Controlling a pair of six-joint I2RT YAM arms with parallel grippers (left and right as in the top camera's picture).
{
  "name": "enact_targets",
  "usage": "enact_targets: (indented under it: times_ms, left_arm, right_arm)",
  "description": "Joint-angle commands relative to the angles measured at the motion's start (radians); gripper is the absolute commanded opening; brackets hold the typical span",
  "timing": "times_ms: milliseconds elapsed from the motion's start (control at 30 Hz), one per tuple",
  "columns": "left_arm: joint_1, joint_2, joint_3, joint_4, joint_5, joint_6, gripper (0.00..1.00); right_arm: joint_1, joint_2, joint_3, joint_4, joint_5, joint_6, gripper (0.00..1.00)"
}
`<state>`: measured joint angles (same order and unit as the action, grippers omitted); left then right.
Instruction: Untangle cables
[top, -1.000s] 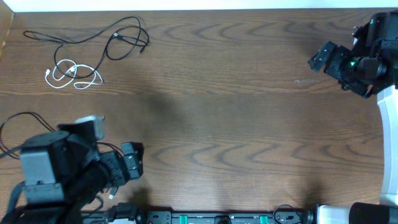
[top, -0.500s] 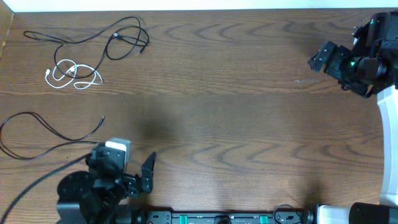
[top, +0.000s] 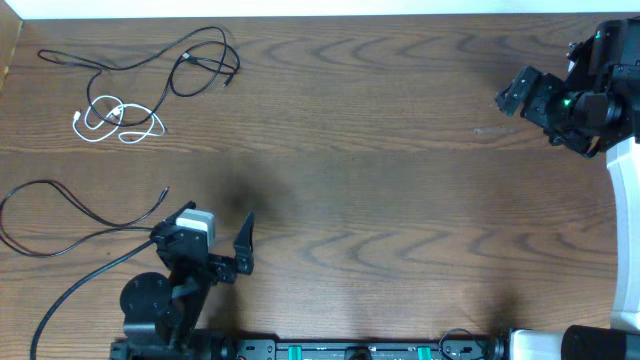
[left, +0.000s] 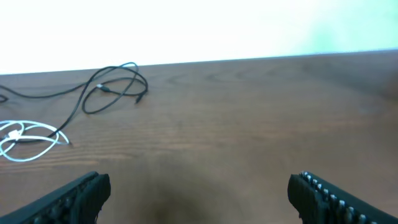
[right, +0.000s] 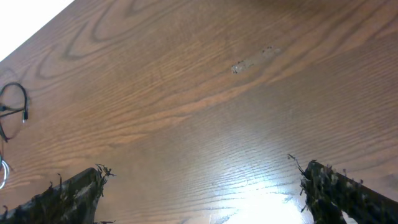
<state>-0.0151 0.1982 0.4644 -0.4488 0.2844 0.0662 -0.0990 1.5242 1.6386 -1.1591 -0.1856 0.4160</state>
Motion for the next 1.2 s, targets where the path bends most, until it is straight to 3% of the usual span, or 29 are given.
enact_targets:
  times_ms: [0,567,1167]
  left_arm:
    - [-0.003,-0.014,-0.065,0.09,-0.066,-0.132,0.97]
    - [0.047,-0.169,-0.306,0.359,-0.121,-0.132,0.97]
    - [0.084,-0.197,-0.414,0.473,-0.251,-0.132,0.97]
  right_arm:
    - [-0.004,0.001,0.001,-0.001,0.003,-0.01,0.99]
    - [-0.004,0.001,0.001,-0.001,0.003,-0.01,0.99]
    - [-0.004,0.001,0.001,-0.001,0.003,-0.01,0.99]
